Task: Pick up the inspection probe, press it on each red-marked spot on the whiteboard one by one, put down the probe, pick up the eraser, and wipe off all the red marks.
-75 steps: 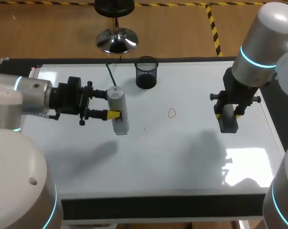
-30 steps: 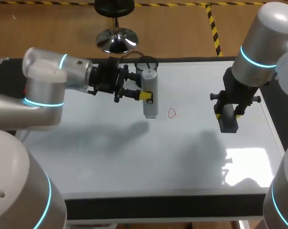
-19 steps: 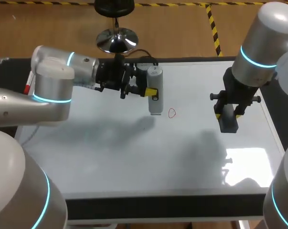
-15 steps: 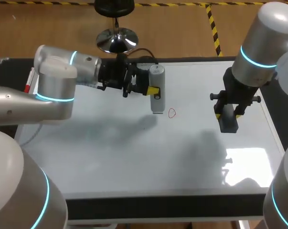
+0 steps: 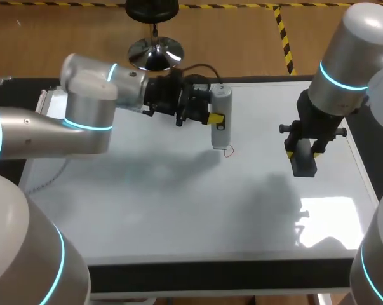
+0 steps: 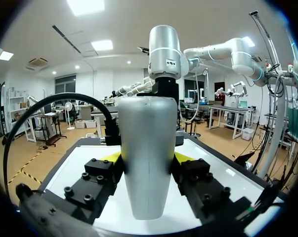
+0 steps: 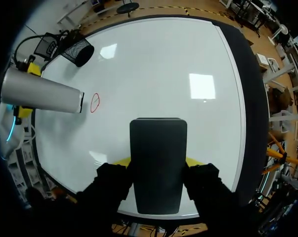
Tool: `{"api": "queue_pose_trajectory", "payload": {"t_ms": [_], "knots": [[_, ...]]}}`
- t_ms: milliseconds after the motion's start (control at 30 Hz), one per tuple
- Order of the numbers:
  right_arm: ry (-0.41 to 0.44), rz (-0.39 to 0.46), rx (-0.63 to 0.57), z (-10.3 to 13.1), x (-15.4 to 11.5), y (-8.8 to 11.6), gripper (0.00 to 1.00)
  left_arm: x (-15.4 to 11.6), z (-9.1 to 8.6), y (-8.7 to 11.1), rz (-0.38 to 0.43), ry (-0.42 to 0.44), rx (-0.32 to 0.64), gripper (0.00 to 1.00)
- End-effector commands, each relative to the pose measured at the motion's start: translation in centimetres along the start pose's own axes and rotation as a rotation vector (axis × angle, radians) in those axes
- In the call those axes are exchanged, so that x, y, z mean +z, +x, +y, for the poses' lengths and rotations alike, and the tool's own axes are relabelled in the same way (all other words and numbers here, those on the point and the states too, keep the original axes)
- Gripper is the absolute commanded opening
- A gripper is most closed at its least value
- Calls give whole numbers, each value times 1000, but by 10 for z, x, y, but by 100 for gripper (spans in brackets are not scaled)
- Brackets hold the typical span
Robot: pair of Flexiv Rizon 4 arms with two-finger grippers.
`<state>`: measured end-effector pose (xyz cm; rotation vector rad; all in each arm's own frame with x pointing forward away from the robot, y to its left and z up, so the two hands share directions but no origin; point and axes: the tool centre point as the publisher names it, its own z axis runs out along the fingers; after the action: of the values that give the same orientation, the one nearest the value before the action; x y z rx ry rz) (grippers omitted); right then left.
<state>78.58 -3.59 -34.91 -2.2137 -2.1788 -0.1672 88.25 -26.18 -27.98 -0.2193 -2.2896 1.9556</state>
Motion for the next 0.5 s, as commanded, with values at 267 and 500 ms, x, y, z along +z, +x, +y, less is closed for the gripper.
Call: {"api": "queue_pose_trajectory", "payload": {"t_ms": [267,500], "knots": [[-1,2,-1,0,0,-1,0,13,3,-2,-4,-32,-6,0],[-1,2,-1,0,0,-1,0,15,11,-4,-11,-30,-12,0]]}}
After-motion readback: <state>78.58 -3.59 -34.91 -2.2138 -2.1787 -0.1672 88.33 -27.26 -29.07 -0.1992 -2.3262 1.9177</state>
